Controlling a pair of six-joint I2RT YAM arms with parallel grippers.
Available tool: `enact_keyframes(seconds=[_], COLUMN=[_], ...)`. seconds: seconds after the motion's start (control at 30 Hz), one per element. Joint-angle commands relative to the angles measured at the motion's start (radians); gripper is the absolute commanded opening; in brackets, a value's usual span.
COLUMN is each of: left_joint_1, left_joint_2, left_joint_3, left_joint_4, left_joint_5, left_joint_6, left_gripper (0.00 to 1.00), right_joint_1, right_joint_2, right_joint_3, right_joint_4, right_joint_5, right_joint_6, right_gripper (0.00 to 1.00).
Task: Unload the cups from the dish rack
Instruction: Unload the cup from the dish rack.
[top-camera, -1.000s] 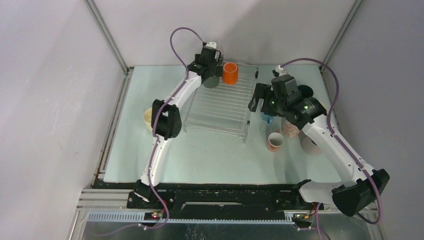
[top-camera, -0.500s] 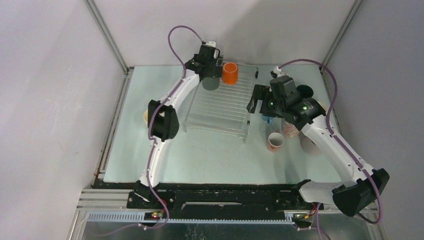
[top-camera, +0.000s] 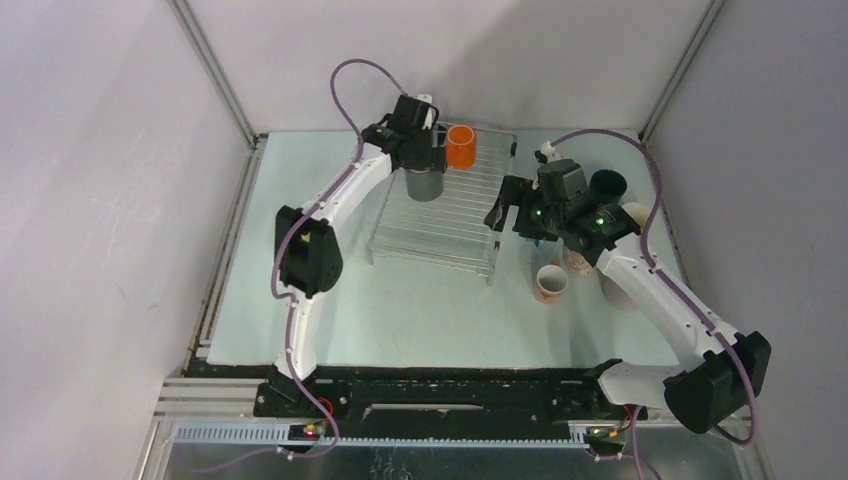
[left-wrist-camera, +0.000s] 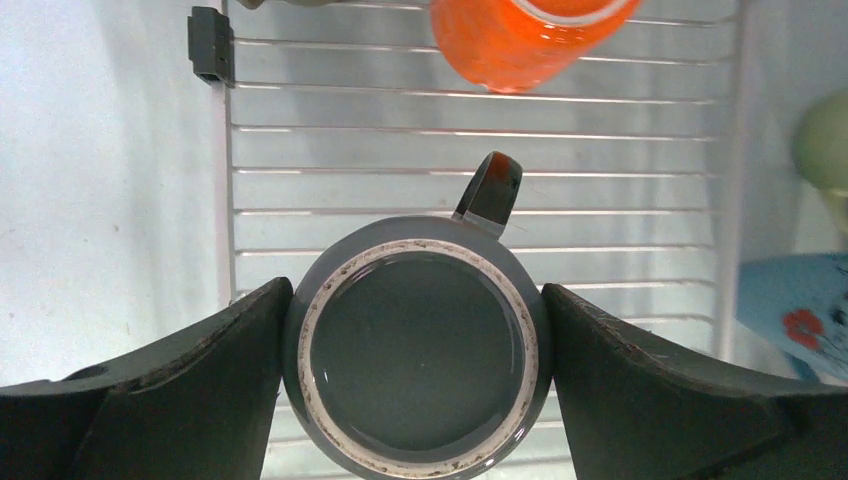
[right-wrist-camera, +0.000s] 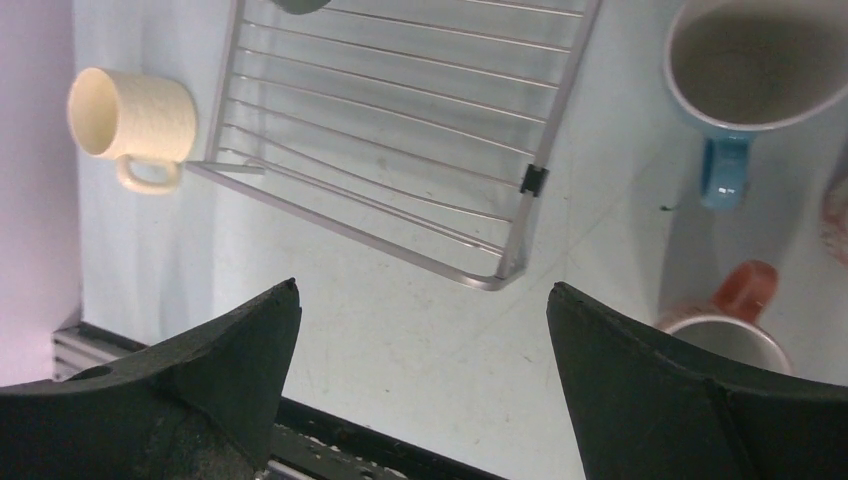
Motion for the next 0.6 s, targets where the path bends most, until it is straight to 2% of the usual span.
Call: enact_keyframes(seconds=[0.0,0.33,0.57], left_joint_1=[-0.005,-0.005,-0.005], left_joint_2=[-0.185,-0.285,-0.355], left_joint_3=[-0.049,-0.1,-0.175], left_joint_4=[0.05,0.061,0.115], left_joint_5=[0.091,0.318,0.414], left_joint_6=[-0.067,-0.224,-0.314], left_gripper=[0.47,0.47,0.47], right_joint_1=[-0.049,-0.071,-0.089], right_joint_2=[-0.01,0.072,0.105], right_joint_3=[-0.062,-0.195,-0.299], right_joint_4=[0.213,0.677,0.957], right_joint_5=[-0.139,-0.277,-0.324], right_joint_6=[0.056,0.218,0.309], right_gripper=[1.0,1.0,1.0])
